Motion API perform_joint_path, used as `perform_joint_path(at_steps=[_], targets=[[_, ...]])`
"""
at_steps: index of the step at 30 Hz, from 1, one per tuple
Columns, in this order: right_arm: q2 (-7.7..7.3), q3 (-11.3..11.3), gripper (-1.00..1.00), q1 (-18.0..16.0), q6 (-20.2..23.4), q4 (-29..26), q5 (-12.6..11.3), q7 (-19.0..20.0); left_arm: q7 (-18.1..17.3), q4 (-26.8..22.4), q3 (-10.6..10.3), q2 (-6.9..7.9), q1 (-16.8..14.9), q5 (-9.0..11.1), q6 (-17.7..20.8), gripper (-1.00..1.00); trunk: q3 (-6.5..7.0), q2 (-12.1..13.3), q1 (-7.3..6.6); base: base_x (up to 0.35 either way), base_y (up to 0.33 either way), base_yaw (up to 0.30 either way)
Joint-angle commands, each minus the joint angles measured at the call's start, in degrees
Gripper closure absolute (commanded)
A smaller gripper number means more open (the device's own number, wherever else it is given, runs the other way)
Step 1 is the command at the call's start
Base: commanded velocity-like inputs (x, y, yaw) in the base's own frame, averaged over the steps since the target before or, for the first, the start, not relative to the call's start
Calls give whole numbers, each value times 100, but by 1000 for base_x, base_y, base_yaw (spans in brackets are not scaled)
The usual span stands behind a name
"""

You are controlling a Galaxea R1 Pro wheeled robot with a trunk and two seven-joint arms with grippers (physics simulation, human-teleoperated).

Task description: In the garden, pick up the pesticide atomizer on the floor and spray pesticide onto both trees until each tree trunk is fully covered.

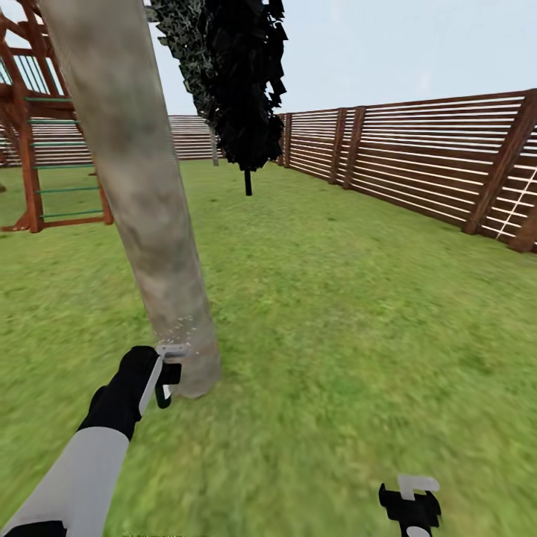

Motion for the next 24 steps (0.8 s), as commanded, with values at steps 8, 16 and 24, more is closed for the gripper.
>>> perform_joint_path(at_steps=[8, 16, 24], targets=[[-2, -48, -100, -4, -20, 10, 56, -14, -25, 1, 5, 7, 4, -47, 21, 100, -5, -2, 0, 82, -277, 254], [-2, -48, -100, -4, -20, 10, 54, -16, -12, 7, 5, 1, 6, -47, 19, 100, -5, -2, 0, 86, -277, 83], [-2, -48, -100, -4, -20, 10, 54, -17, 10, 34, 11, -13, 6, -47, 18, 100, -5, -2, 0, 88, -277, 271]])
